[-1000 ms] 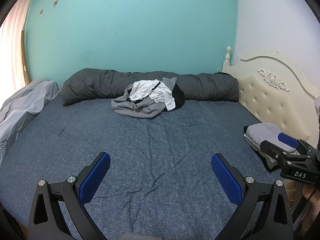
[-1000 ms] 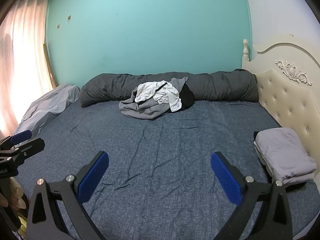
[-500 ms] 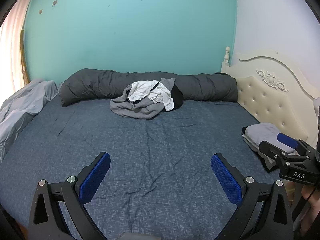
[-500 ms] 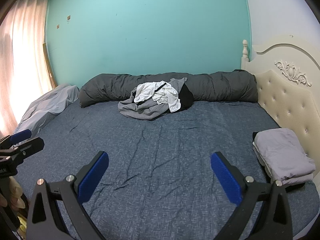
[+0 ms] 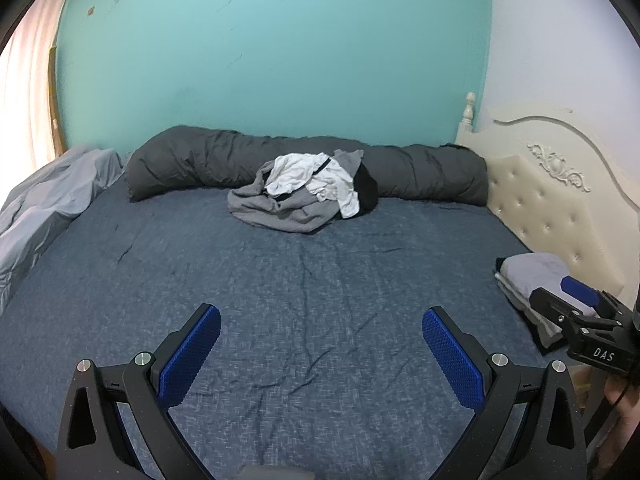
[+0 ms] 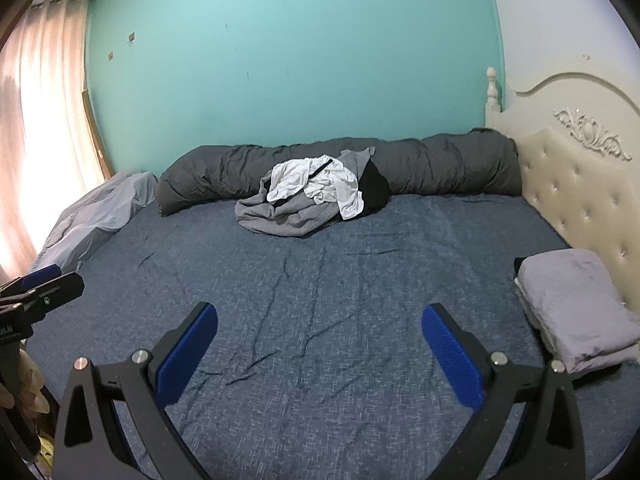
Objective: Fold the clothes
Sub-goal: 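Reach the right tool into the clothes pile and grasp the white shirt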
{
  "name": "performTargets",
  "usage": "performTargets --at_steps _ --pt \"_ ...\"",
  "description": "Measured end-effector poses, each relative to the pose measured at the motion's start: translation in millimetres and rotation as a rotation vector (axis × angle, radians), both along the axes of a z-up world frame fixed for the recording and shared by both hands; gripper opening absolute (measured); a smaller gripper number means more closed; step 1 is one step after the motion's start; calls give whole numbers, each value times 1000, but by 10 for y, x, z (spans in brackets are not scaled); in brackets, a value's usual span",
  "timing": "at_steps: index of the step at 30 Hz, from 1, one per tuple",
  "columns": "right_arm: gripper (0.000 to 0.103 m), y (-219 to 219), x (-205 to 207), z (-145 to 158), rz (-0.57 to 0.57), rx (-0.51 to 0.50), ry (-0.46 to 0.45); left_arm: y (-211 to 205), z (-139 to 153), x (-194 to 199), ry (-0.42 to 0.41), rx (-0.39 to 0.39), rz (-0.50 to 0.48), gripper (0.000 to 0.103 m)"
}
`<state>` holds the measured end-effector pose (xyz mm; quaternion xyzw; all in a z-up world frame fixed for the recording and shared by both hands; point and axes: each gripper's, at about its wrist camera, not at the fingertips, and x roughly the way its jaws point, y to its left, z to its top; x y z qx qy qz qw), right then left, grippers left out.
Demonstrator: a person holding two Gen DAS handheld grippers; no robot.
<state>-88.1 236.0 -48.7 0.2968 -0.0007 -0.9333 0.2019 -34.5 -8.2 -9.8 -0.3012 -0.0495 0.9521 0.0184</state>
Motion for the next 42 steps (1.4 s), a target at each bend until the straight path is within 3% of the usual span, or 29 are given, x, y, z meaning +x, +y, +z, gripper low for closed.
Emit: performTargets --at_steps 9,14,23,31,36,42 --pt "103 -206 -826 -414 53 12 -34 -135 -369 -723 -14 -5 13 103" --pt "103 -465 -1606 -796 91 40 -17 -218 -687 -1415 -13 -5 23 103" --pt "102 -868 -2836 -1369 108 17 -39 -526 -1296 -2654 -27 72 69 103" --pt "102 -1182 -3648 -1516 116 -52 -114 -819 -1569 -3236 -126 125 121 103" --pt "103 -1514 -4226 -1500 144 11 -109 -1005 -1604 -3573 -166 152 135 103" --pt "103 -1850 -4953 -1582 156 28 -174 -1192 -1676 -4009 -202 186 151 103"
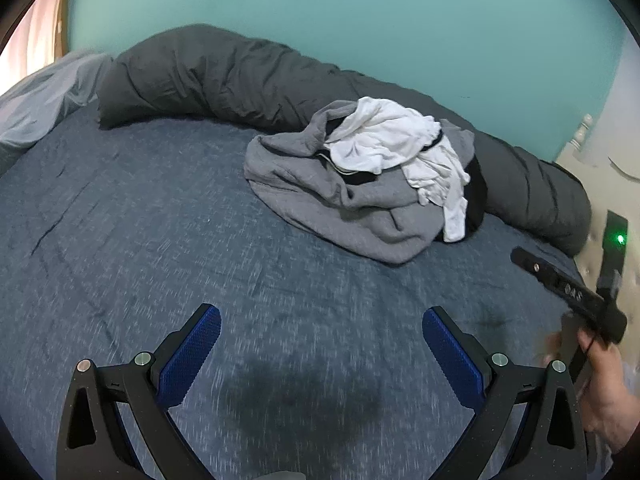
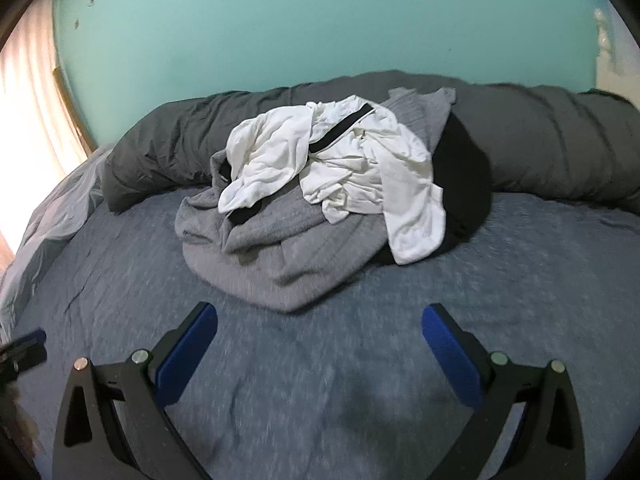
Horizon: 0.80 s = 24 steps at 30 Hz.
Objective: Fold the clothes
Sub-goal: 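Reach the right tool into the clothes pile and grasp the white shirt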
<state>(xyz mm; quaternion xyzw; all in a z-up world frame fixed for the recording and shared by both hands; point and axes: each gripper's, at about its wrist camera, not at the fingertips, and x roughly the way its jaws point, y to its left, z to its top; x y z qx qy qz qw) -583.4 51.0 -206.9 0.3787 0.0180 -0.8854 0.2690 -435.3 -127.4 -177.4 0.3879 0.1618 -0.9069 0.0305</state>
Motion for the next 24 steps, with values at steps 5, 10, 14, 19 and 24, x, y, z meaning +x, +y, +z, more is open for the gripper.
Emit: performTargets --at_steps 5,10,14,19,24 --pt "102 -341 -563 -95 11 56 2 -161 -65 -277 -10 3 13 103" --pt "98 -606 -1043 -204 6 81 -10 -363 -158 -458 -18 20 39 103" --pt "90 -772 -1395 -331 -17 86 -36 -463 -294 -539 -34 24 47 103" --pt "85 -921 -1685 -494 -30 66 -57 -532 -523 -574 -68 38 41 103" --pt "36 -1033 -1793 -633 -6 92 -69 -618 -700 -561 -84 63 57 103"
